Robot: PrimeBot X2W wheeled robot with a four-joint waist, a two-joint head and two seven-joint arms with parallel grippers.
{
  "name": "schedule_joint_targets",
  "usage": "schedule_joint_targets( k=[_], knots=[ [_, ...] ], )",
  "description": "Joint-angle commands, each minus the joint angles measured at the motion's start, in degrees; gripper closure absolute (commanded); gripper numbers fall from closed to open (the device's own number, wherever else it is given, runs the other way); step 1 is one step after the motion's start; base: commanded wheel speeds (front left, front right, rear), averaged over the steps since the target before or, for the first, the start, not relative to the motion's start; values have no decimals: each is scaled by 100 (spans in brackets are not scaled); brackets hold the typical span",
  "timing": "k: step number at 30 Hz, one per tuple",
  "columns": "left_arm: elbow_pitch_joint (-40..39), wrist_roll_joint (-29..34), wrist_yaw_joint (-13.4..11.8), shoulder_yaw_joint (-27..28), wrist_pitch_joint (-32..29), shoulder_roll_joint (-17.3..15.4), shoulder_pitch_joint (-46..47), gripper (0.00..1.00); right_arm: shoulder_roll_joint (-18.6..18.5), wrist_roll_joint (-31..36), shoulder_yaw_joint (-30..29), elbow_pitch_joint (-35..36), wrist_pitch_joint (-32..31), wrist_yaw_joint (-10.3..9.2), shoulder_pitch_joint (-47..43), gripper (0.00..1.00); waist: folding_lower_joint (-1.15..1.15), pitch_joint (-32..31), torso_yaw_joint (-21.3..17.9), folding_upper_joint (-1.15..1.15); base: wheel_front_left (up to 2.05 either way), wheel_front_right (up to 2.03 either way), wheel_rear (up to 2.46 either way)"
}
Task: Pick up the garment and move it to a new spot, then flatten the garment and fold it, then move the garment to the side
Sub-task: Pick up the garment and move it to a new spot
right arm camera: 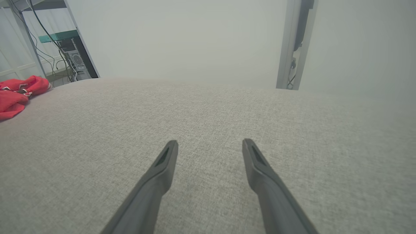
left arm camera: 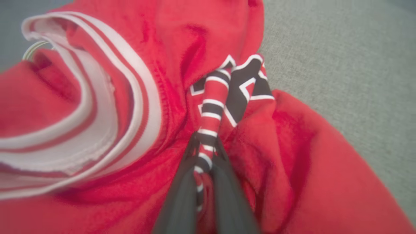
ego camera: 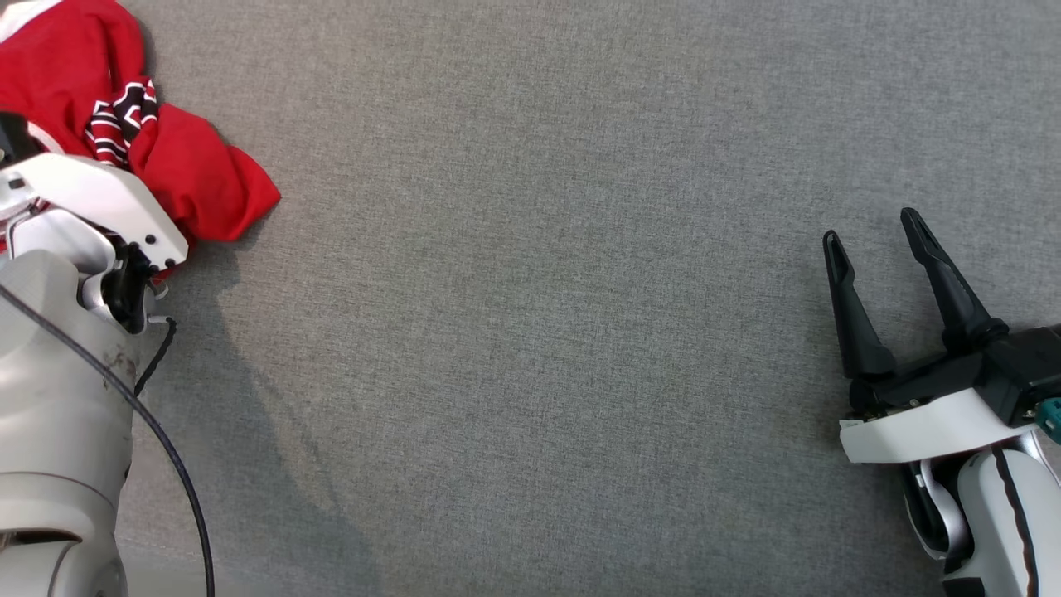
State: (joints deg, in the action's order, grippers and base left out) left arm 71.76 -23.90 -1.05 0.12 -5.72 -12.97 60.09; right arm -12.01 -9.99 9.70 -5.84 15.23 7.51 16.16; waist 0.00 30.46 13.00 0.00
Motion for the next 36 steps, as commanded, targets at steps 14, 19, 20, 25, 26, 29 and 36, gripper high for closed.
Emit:
schedule_joint_targets(
  k=[14,19,20,25,26,29,36],
  knots=[
    [-231,-12,278,-67,1743,47,-527,100,368,-59,-92,-160,-8,-2,-143,0,0,-799,-145,0,0,0,0],
    [-402,86,389,-213,1946,89,-699,100,486,-82,-317,-161,-8,-2,-321,0,0,-1275,-296,0,0,0,0],
    [-474,89,413,-228,1965,114,-736,100,500,-73,-382,-151,-8,-2,-366,0,0,-1372,-340,0,0,0,0],
    [-928,47,565,-282,2029,163,-984,100,582,-28,-752,-81,-8,-2,-545,0,0,-1753,-678,0,0,0,0],
    [-1030,60,574,-306,2030,172,-1030,100,606,-23,-799,-65,-8,-2,-575,0,0,-1820,-759,0,0,0,0],
    [-1284,47,610,-355,1989,201,-1137,100,659,-17,-883,-35,-8,-2,-644,0,0,-1935,-923,0,0,0,0],
    [-2504,29,577,-547,1528,395,-1616,100,778,-20,-1017,31,-8,-2,-787,0,0,-2169,-1553,0,0,0,0]
  ],
)
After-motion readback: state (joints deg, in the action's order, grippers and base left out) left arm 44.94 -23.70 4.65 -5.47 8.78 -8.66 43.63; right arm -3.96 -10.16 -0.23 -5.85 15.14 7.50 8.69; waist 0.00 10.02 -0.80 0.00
